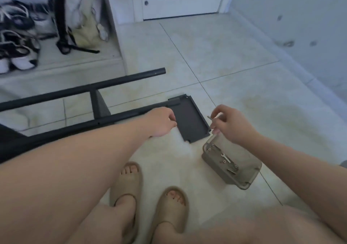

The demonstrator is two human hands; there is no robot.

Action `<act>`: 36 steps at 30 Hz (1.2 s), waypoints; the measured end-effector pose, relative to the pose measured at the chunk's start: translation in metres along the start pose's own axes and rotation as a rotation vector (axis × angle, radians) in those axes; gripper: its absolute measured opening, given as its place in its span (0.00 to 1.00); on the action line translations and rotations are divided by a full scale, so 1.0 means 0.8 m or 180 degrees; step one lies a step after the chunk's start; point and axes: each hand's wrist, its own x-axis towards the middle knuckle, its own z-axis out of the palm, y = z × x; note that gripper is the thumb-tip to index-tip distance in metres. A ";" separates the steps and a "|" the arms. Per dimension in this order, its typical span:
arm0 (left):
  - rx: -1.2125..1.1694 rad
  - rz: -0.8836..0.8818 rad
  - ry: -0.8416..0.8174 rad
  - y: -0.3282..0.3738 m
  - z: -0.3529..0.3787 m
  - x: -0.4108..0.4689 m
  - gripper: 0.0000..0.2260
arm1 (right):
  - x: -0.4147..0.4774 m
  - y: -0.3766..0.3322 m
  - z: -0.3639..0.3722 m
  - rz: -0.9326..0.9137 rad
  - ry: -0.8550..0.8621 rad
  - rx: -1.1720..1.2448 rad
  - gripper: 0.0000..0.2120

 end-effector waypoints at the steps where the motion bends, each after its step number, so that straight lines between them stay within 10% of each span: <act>1: -0.0137 -0.0042 0.0172 -0.012 -0.017 -0.026 0.07 | -0.011 -0.034 0.003 -0.0109 -0.0003 0.0124 0.09; 15: -0.0756 -0.1141 0.1626 -0.185 -0.096 -0.184 0.06 | -0.054 -0.259 0.145 -0.0831 -0.1078 0.0394 0.05; 26: -0.0878 -0.1122 0.1340 -0.262 -0.110 -0.095 0.14 | 0.007 -0.252 0.220 -0.0948 -0.1318 -0.0264 0.09; 36: -0.1691 -0.1121 0.0044 -0.287 -0.105 -0.041 0.21 | 0.029 -0.227 0.254 -0.0962 -0.1360 -0.0204 0.06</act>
